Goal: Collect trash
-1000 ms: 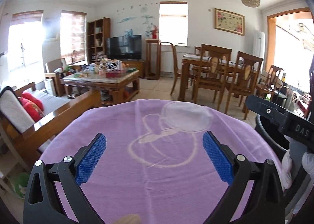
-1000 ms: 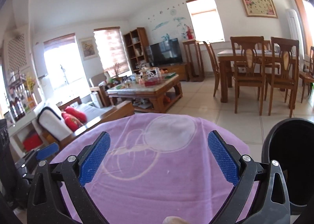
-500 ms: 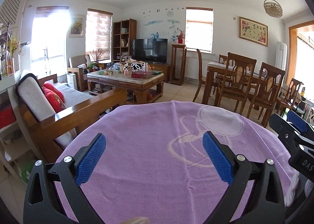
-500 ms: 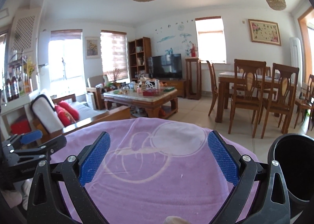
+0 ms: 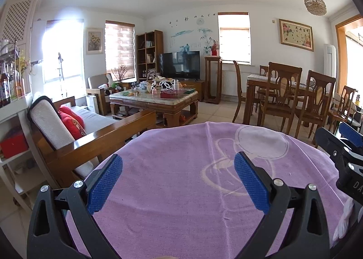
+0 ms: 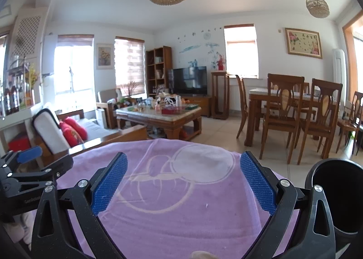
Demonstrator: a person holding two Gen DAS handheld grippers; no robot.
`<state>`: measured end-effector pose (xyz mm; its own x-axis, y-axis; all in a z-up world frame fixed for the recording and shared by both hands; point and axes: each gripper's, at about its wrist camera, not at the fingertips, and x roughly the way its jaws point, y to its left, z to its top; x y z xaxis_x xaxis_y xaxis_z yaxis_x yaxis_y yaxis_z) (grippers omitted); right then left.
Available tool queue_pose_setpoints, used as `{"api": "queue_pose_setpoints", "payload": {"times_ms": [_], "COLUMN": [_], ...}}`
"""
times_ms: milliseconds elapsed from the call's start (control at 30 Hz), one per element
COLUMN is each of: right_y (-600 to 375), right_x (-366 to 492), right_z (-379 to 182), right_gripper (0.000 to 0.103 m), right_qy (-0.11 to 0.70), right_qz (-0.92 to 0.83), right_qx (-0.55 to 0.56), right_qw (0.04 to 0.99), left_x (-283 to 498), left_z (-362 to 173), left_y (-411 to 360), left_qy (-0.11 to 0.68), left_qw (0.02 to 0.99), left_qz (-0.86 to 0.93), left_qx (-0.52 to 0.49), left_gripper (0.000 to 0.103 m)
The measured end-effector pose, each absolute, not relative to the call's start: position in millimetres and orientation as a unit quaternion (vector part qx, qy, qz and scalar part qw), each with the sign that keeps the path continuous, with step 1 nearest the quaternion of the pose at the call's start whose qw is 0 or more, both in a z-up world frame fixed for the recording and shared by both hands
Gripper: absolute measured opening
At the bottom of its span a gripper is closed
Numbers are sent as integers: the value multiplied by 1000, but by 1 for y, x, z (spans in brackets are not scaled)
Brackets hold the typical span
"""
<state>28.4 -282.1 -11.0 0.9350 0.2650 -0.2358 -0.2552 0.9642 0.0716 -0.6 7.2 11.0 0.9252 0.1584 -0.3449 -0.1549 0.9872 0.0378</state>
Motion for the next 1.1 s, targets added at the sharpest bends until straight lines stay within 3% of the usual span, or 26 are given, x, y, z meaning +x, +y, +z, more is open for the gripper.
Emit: {"api": "queue_pose_setpoints", "payload": {"times_ms": [1100], "right_y": [-284], "right_x": [26], "right_z": [-7], "right_gripper": [98], "right_qy": [119], "right_qz": [138], "right_qx": [30], "right_qw": [983], "left_x": [4], "left_z": [9], "left_y": [16], "left_qy": [189], "left_qw": [977], "left_qz": [96], "left_qx": [2], "left_gripper": [98]}}
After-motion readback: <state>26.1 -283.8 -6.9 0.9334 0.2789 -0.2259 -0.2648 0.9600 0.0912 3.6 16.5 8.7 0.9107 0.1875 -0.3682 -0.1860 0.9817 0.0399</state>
